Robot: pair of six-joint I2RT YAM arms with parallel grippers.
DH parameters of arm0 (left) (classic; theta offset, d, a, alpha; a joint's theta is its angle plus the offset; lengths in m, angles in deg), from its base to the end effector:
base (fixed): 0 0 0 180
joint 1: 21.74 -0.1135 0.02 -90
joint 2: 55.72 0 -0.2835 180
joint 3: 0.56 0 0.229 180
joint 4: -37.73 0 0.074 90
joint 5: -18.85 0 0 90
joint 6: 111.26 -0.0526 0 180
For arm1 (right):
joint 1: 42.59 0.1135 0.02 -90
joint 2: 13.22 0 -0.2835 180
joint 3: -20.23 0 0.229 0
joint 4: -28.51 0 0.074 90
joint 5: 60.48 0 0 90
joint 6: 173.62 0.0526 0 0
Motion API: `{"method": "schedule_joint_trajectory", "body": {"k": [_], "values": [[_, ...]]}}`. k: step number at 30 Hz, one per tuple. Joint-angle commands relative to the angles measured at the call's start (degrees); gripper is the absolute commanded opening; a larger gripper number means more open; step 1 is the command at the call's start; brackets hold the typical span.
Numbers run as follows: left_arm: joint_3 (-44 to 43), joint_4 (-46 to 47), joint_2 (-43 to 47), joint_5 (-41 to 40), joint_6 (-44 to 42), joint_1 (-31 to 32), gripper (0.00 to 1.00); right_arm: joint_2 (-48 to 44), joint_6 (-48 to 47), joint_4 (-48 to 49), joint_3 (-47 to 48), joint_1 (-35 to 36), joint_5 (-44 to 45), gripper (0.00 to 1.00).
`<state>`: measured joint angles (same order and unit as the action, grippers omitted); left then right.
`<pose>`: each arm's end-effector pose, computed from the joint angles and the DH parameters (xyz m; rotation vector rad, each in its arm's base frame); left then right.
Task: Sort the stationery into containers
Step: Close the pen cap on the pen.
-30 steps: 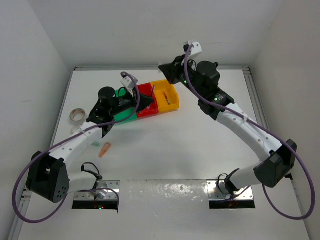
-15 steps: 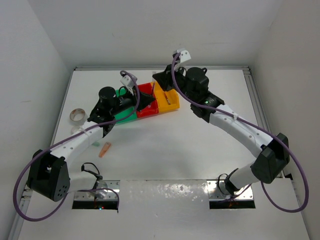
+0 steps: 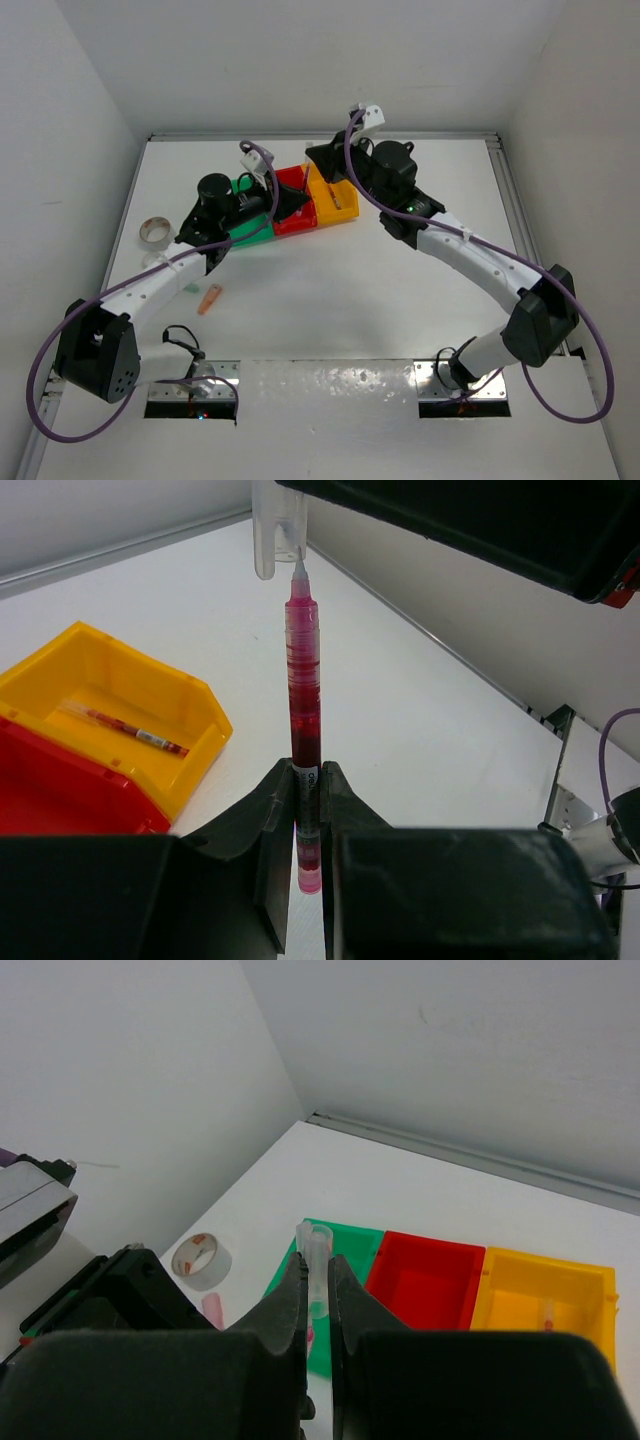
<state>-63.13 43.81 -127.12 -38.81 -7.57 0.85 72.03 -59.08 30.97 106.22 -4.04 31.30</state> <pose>0.2423 -0.1313 0.3414 0.5770 1.5940 -0.9351 0.2762 0.2180 0.4060 -0.1666 1.5681 0.8514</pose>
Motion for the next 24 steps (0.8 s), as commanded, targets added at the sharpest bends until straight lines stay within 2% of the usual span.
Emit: {"method": "schedule_joint_trajectory", "body": {"k": [1,24], "values": [[-2.4,6.0,0.6,-0.2,1.9,0.2,0.01,-1.1,1.8,2.3,-1.9,1.2,0.6,0.0],[-1.6,7.8,1.3,-3.2,1.5,-0.4,0.01,-3.6,2.3,-0.7,-4.2,1.3,-1.3,0.0]]}}
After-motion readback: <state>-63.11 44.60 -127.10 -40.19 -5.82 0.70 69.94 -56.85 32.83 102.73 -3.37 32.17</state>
